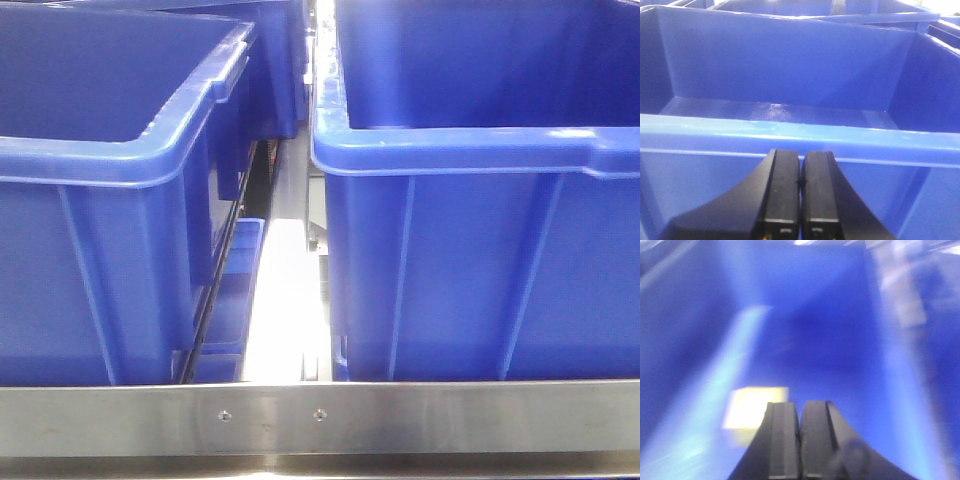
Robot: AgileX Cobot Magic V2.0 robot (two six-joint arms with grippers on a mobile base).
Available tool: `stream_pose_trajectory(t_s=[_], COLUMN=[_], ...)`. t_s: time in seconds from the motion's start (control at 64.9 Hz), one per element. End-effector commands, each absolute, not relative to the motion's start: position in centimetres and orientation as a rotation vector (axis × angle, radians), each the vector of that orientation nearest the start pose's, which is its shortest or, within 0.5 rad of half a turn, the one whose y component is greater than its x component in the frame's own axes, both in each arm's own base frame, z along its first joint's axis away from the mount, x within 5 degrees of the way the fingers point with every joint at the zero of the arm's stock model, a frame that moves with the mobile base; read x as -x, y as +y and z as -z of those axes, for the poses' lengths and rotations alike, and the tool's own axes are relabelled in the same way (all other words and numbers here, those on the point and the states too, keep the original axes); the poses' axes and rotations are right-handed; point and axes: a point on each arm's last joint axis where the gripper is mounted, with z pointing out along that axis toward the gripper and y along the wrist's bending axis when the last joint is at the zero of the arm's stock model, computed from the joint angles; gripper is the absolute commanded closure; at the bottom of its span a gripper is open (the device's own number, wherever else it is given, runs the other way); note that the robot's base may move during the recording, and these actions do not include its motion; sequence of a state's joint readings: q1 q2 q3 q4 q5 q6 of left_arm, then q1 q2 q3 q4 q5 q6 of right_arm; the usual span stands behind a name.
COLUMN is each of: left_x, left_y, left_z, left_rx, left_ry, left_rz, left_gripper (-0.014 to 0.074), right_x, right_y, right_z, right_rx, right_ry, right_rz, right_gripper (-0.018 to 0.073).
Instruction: Place yellow foam block on left shelf second layer
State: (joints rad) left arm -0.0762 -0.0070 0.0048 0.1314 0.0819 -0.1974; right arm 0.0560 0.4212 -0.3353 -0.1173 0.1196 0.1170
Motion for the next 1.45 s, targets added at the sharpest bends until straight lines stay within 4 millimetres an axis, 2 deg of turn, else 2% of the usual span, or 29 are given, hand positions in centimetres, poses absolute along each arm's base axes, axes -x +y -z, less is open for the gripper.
stream_pose_trajectory(t_s=[0.0,0.2,0.293,0.37,1.434], left_x=[-5.7,-5.7,-5.7,-5.7,-5.7], left_y=[-0.5,-0.5,-0.5,-0.5,-0.5], left_z=[-20.3,-20.3,-20.3,-20.3,-20.3], left_rx=[-0.004,-0.004,-0.004,-0.004,-0.004], left_ry=[1.51,1.51,1.51,1.51,1.51], left_rz=[0.128,0.128,0.128,0.128,0.128], left_gripper=[0.046,0.046,0.046,0.046,0.046], right_x=[-8.6,-6.5,-5.9,-5.4,-5.4], right_y=[0.1,0.0,0.0,0.0,0.0], right_z=[-28.3,-22.7,-21.1,-21.0,-21.1], right_rx=[0.032,0.025,0.024,0.019,0.021], right_ry=[1.528,1.521,1.498,1.483,1.471], right_rz=[0.008,0.016,0.016,0.021,0.019], right_gripper=[0.0504,0.0504,0.0504,0.0504,0.0504])
